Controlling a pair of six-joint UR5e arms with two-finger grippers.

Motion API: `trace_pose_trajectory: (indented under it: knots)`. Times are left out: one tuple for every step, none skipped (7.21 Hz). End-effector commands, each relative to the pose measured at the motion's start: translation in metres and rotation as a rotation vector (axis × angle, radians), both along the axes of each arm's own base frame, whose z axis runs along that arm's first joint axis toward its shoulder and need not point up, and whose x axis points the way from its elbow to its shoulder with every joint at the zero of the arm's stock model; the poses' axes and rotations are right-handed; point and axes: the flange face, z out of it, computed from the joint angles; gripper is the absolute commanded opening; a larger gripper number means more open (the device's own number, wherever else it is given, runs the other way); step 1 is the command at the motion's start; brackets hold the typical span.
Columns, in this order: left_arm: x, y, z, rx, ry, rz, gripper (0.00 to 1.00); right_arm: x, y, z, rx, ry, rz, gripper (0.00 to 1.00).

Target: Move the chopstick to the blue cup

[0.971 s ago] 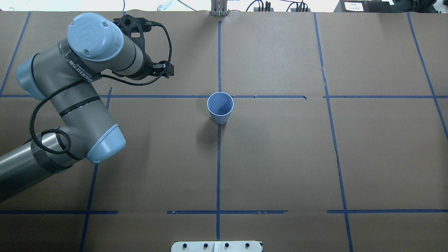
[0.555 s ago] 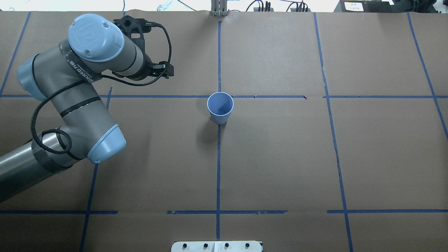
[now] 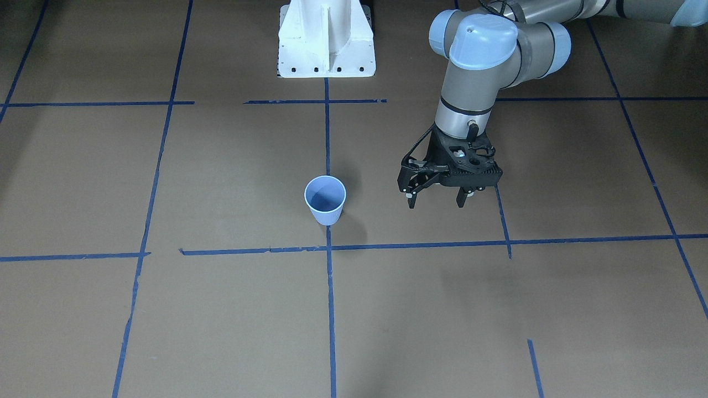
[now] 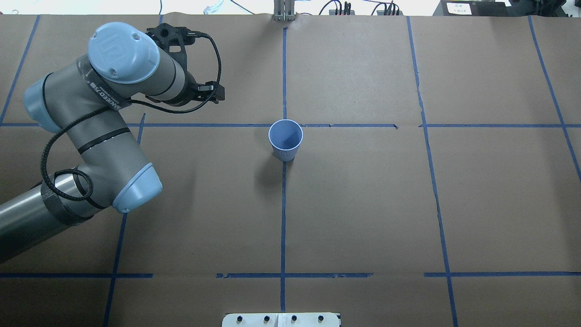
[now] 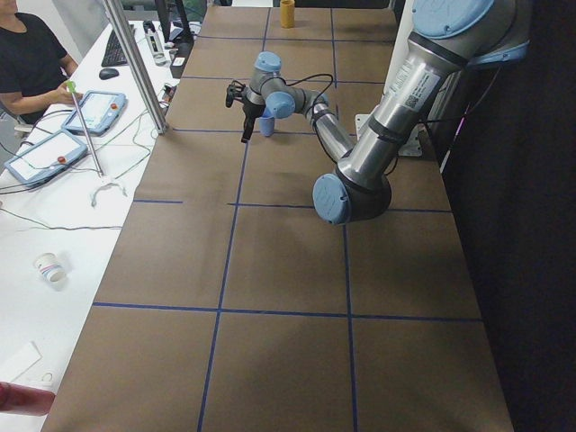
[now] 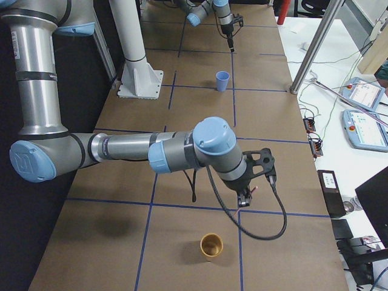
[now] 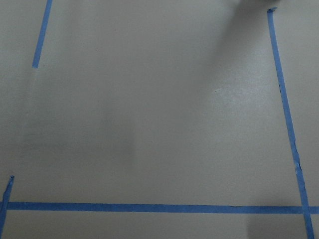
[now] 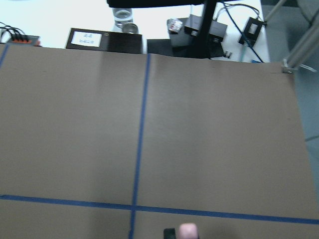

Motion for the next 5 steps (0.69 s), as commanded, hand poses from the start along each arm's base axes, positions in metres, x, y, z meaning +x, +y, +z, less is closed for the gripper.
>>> trace_pose_trajectory:
  knots:
    - [-0.004,0.0,0.006,-0.001,-0.006,-0.002,1.0,-0.119,-0.032,-0.108,0.135,-0.079,-0.185,0.0]
    - [-0.008,-0.003,0.011,-0.003,-0.013,-0.007,1.0,-0.181,-0.057,-0.157,0.201,-0.091,-0.28,0.0]
    - [-0.012,-0.006,0.013,-0.004,-0.015,-0.013,1.0,-0.247,-0.077,-0.223,0.227,-0.144,-0.334,0.01]
    - [-0.016,-0.009,0.017,-0.01,-0.021,-0.021,1.0,-0.308,-0.082,-0.28,0.219,-0.196,-0.354,0.01]
    - [-0.015,-0.011,0.023,-0.007,-0.021,-0.02,1.0,-0.359,-0.074,-0.328,0.175,-0.25,-0.327,0.01]
